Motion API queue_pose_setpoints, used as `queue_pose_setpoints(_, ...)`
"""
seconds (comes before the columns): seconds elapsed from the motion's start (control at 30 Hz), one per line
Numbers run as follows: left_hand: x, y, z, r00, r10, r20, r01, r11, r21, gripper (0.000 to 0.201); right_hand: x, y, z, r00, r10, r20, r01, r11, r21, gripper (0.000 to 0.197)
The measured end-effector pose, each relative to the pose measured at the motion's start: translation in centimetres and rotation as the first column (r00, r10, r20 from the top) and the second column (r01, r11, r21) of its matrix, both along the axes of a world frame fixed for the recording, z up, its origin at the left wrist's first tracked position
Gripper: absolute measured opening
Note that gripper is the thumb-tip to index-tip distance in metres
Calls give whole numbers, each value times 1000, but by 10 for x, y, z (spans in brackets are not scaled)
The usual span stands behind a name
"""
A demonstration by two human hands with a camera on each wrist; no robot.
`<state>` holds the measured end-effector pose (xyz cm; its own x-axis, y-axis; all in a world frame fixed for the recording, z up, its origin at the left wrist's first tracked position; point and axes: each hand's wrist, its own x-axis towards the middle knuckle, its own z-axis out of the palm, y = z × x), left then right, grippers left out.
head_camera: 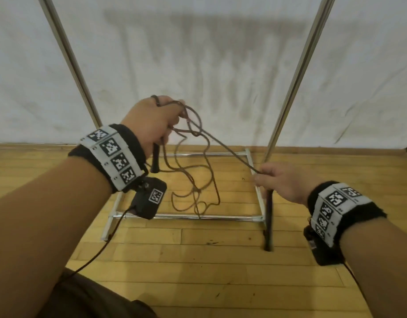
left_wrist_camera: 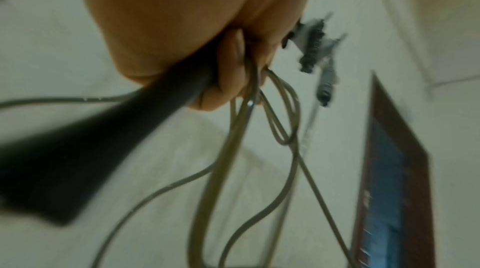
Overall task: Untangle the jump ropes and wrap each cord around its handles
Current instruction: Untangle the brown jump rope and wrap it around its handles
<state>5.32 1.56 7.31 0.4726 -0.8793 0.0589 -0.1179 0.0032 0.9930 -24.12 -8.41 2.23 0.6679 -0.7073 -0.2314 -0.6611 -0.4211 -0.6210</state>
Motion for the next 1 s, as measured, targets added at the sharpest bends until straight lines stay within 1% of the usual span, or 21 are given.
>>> queue_pose_setpoints(0.03,6,1,-3,1000,6,22,-6,1000,24,18,-4,-2,-4,999,-25,-25,26,999,22,25)
queue_pose_setpoints(0.07,9,2,-6,995,-6,95,-1,998,69,18,-6,-4,-5,999,-37,-25,38,999,31,24)
queue_pose_setpoints(0.1,9,2,-10,977,-28,213,0,991,131,19,-5,-4,-2,999,-46,2,46,998,39,23)
queue_pose_setpoints(0.17,4,3,-16,891,-89,445,-24,970,242,20,3,-2,10,981,-90,172,72,992,108,26)
queue_pose_setpoints(0.2,-1,3,-17,853,-119,508,-26,963,268,19,8,0,19,960,-109,260,74,987,143,29)
queue_pose_setpoints(0.23,-4,4,-17,829,-148,540,-15,959,284,20,13,3,28,942,-110,316,64,986,155,32)
queue_pose_setpoints(0.27,-8,5,-16,815,-175,552,5,955,295,20,19,7,37,936,-95,338,46,988,149,35)
queue_pose_setpoints(0.33,-15,6,-14,817,-225,532,63,950,305,21,31,17,52,952,-40,304,19,997,72,34)
queue_pose_setpoints(0.4,-25,7,-15,844,-298,445,165,935,314,15,41,25,60,973,-7,229,19,998,-54,26)
queue_pose_setpoints(0.43,-32,8,-15,855,-349,384,238,921,308,16,45,29,61,977,-18,211,35,996,-77,21)
queue_pose_setpoints(0.5,-45,9,-19,849,-455,269,384,881,277,20,53,35,59,974,-66,217,71,997,-15,13)
queue_pose_setpoints(0.57,-55,9,-23,827,-518,220,469,850,242,14,57,39,56,961,-118,249,105,992,65,13)
queue_pose_setpoints(0.63,-56,8,-25,837,-489,248,436,867,240,11,55,40,52,936,-171,308,128,980,155,16)
queue_pose_setpoints(0.7,-49,4,-24,887,-364,286,316,927,202,11,46,36,46,938,-149,312,76,969,235,16)
queue_pose_setpoints(0.77,-32,0,-18,948,-184,260,153,979,134,11,32,33,39,977,-52,208,-3,966,257,9)
queue_pose_setpoints(0.8,-23,1,-14,962,-127,243,100,988,120,10,26,32,36,989,-11,151,-25,972,234,10)
queue_pose_setpoints(0.83,-16,3,-10,964,-111,242,83,989,126,9,21,29,33,992,4,126,-30,979,204,15)
queue_pose_setpoints(0.87,-10,4,-8,956,-130,264,94,985,145,11,18,27,31,990,-5,138,-21,983,181,19)
queue_pose_setpoints(0.93,-5,7,-7,914,-201,351,133,969,207,14,17,24,37,981,-18,195,-3,994,111,23)
queue_pose_setpoints(0.97,-6,8,-7,892,-220,394,133,962,237,13,19,24,43,980,2,201,-11,999,44,25)
queue_pose_setpoints(1.0,-8,8,-8,876,-227,426,122,958,259,13,22,24,50,984,44,175,-36,998,-46,26)
